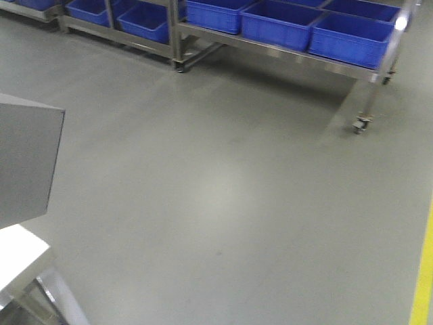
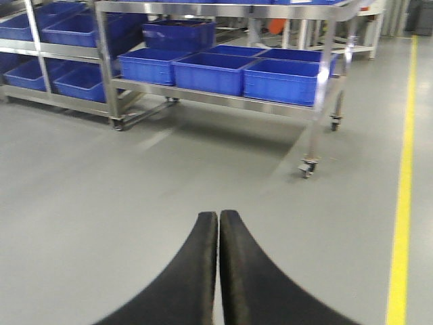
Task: Sort gray base to blue bin
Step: 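Drive the base away from the table holding the block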
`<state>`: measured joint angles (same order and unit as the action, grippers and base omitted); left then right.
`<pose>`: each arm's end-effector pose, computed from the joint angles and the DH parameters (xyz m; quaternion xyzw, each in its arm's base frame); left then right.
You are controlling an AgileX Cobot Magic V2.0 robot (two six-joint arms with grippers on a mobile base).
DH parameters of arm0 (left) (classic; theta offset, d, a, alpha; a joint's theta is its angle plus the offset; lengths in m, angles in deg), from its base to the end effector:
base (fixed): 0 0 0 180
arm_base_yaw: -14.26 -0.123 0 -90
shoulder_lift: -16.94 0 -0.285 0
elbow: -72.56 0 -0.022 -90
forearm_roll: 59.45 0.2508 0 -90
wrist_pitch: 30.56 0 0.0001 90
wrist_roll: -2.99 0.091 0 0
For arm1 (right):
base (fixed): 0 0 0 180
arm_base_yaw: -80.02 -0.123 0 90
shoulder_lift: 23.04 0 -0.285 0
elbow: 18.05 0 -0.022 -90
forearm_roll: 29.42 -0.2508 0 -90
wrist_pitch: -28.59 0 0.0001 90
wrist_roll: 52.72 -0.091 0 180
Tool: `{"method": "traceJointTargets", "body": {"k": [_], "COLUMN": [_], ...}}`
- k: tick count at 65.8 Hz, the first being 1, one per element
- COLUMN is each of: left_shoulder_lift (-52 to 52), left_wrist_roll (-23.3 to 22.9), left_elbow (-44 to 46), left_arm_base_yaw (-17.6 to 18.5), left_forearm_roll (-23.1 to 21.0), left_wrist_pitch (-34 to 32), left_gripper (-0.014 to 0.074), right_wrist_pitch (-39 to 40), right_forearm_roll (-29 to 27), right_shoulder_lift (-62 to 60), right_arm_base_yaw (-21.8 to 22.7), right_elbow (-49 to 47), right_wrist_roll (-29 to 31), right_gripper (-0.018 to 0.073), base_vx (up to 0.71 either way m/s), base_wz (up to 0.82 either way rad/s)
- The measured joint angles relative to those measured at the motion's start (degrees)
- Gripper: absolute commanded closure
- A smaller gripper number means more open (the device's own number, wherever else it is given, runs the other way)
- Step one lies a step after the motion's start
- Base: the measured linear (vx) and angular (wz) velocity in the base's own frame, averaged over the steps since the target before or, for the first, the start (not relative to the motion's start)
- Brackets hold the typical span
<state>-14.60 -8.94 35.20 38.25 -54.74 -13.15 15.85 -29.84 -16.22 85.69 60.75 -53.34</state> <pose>0.0685 -0.0280 0.3887 0.0895 0.6777 -0.1895 0.7048 0.0552 -0.0053 0.1846 0.0437 0.7555 -0.0259 0.6532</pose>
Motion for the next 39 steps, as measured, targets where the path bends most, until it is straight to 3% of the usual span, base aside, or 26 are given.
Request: {"method": "traceJointTargets", "body": {"k": [39], "left_shoulder_lift": [0.0], "left_wrist_roll": [0.0], "left_elbow": [0.0], "left_arm_base_yaw": [0.0], "left_forearm_roll": [0.0], "left_wrist_pitch": [0.0], "left_gripper": [0.0603], "right_wrist_pitch": [0.0], "right_forearm_roll": [0.0], "right_shoulder_lift": [0.0], "right_arm_base_yaw": [0.0], "right_elbow": [0.0], "right_wrist_roll": [0.0], "right_gripper": [0.0564], "base_vx": [0.00], "base_wz": [-0.45]}}
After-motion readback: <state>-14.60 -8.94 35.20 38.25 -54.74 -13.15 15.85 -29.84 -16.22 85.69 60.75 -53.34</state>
